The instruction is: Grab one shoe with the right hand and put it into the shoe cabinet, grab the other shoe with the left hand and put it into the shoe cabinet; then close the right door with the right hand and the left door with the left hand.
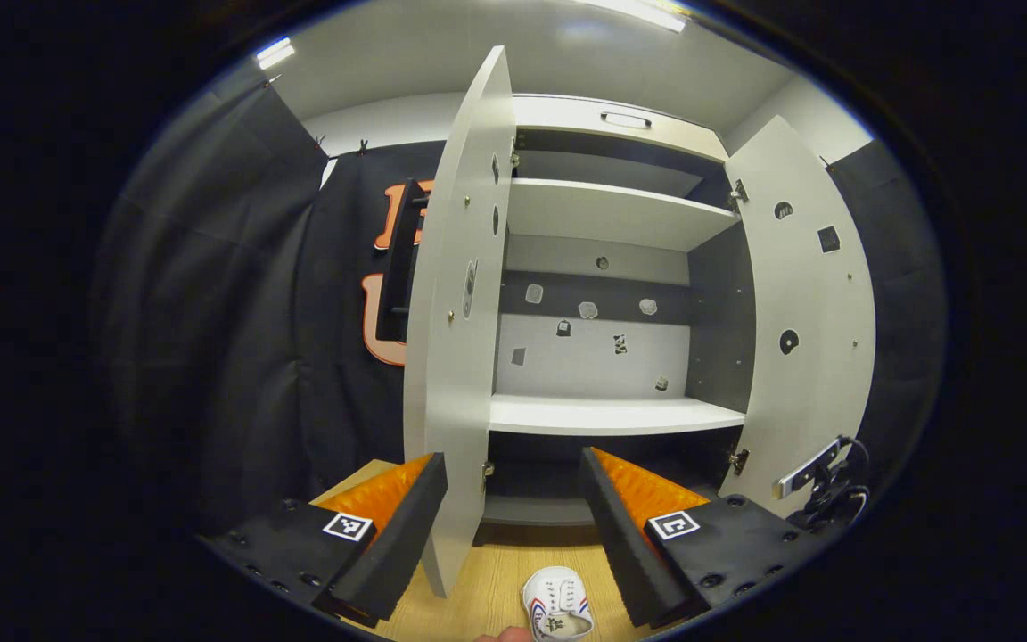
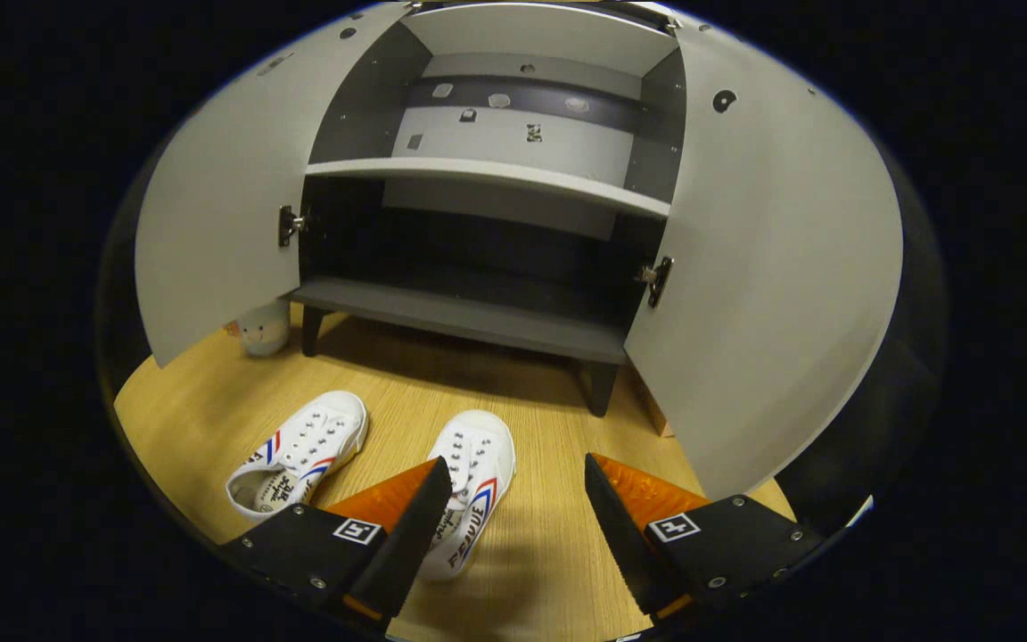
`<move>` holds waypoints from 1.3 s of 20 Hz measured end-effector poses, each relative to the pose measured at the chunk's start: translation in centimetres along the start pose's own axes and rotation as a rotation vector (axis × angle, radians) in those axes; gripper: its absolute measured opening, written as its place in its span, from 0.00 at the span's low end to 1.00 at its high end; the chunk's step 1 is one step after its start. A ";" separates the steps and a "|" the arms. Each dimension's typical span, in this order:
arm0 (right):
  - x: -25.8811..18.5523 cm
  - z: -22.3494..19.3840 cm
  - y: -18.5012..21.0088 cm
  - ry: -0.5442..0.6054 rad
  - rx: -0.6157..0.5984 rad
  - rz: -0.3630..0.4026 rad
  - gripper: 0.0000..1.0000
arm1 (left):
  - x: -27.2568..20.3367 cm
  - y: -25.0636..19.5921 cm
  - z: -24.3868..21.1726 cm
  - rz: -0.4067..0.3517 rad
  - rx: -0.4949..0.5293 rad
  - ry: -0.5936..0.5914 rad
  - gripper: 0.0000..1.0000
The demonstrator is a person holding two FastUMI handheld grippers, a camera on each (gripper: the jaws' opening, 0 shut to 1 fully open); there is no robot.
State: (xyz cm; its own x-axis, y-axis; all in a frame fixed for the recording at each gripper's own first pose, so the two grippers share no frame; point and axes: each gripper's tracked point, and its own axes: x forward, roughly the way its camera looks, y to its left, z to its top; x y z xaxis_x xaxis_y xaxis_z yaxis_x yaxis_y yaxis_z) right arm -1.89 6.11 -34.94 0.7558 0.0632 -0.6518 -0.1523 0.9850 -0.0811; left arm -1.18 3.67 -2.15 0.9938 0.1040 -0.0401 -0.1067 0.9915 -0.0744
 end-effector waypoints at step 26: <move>6.9 -6.5 2.6 0.223 0.032 0.163 0.69 | 0.8 0.4 -2.8 0.010 -0.035 0.082 0.97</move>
State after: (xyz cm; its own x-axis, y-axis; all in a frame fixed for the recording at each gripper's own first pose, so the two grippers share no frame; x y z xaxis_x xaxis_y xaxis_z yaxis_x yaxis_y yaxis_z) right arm -1.22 8.08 -44.53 0.5637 0.1883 -0.8042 -0.2376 0.9695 0.0605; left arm -0.49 3.92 -5.04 0.9869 0.1059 -0.1221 -0.1192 0.9870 -0.1079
